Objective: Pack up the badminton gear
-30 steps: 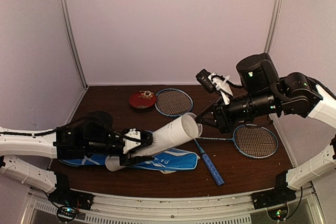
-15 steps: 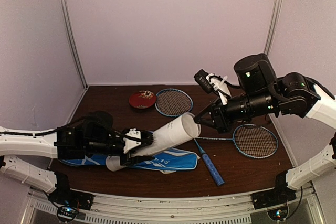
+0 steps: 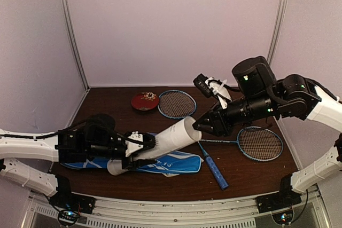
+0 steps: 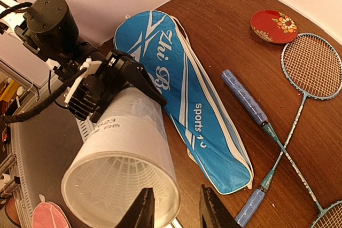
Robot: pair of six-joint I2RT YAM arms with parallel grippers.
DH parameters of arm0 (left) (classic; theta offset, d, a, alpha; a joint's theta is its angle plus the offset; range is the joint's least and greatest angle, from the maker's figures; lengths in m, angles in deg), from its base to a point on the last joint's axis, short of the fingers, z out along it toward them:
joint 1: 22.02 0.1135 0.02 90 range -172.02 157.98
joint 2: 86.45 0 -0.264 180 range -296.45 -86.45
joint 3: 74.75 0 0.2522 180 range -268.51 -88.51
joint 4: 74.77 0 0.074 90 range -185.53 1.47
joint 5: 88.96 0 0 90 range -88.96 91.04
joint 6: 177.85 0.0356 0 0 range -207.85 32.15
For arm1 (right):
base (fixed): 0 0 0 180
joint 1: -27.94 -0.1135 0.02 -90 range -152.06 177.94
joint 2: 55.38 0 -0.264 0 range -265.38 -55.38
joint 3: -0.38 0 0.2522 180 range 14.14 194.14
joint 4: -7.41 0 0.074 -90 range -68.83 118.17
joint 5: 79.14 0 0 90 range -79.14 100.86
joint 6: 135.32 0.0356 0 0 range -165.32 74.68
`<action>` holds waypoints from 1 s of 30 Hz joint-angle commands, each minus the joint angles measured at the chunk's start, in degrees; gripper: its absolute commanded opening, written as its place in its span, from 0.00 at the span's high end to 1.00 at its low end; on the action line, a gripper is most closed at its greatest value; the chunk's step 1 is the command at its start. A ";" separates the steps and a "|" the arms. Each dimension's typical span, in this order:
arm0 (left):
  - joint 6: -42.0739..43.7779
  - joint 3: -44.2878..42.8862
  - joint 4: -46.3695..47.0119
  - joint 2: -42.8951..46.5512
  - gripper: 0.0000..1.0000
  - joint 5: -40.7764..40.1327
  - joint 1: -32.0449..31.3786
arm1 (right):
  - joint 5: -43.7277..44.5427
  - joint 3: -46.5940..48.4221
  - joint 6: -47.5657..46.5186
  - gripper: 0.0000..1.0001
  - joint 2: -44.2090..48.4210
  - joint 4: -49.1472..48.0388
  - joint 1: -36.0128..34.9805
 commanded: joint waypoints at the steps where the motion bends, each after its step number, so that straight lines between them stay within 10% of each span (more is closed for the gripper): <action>1: 0.74 0.12 8.90 3.02 0.59 3.35 -0.15 | -2.29 -1.47 -0.43 0.68 -1.23 -1.83 -0.56; 19: -4.67 -4.69 0.79 1.68 0.58 -0.86 4.30 | -7.13 -6.06 0.48 0.31 11.75 -10.98 10.18; 30: -15.45 -29.11 -17.68 -12.10 0.56 -11.92 25.89 | -9.99 -12.31 2.80 0.07 16.25 -18.88 15.17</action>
